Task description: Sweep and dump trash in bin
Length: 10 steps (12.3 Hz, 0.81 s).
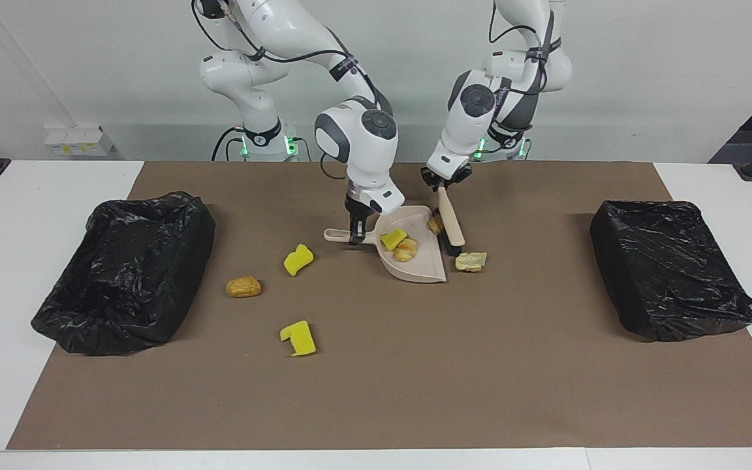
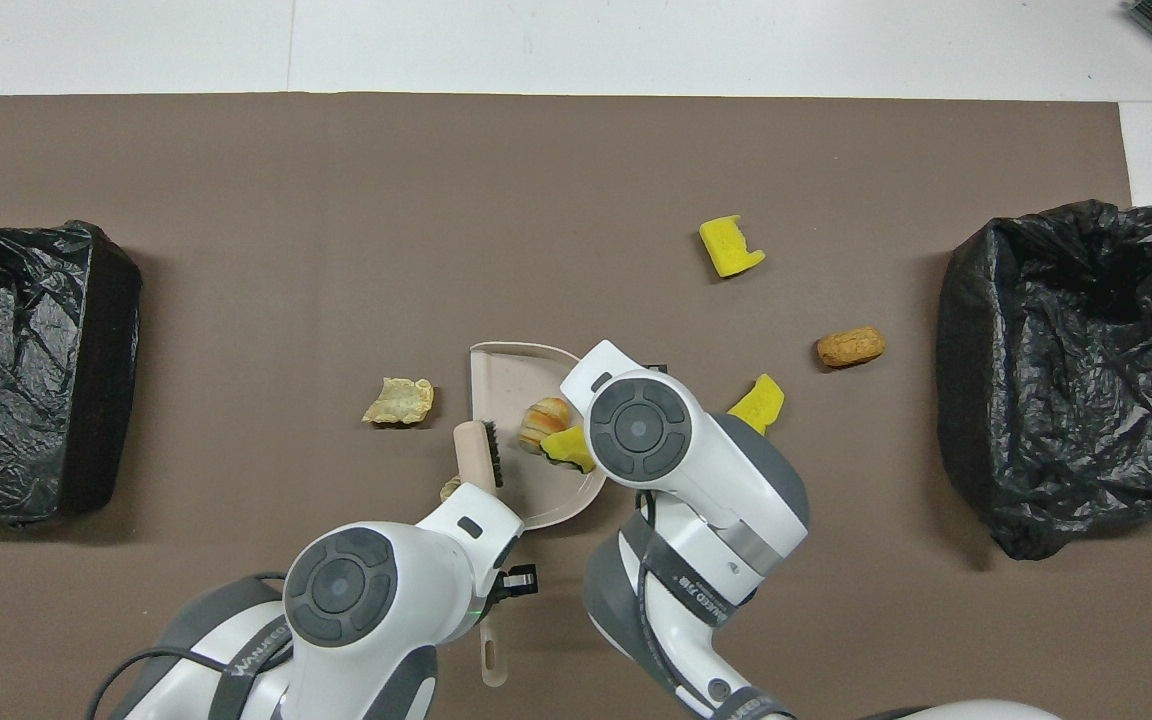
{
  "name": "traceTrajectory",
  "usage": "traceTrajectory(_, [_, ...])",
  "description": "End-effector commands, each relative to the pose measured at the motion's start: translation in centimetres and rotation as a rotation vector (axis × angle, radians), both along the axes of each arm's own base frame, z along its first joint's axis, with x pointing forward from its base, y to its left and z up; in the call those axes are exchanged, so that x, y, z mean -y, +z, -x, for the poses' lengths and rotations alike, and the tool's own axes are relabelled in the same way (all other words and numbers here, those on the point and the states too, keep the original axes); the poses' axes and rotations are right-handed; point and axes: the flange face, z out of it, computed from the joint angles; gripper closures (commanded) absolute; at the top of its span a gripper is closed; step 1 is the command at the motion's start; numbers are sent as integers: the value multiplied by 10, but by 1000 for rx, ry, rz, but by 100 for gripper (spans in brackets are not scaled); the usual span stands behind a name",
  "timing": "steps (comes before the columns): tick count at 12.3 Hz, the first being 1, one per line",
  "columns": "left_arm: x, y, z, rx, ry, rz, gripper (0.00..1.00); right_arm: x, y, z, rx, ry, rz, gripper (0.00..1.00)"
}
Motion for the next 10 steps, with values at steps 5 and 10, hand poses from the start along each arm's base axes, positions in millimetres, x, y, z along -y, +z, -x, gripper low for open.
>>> traceTrajectory(5, [-113,43,-96,49,58,48,100,42,15,-21,24,-77,50,100])
traceTrajectory(10, [-173,-10,-136,92,-12,-103,100,30,7,-10,43,2,110,100])
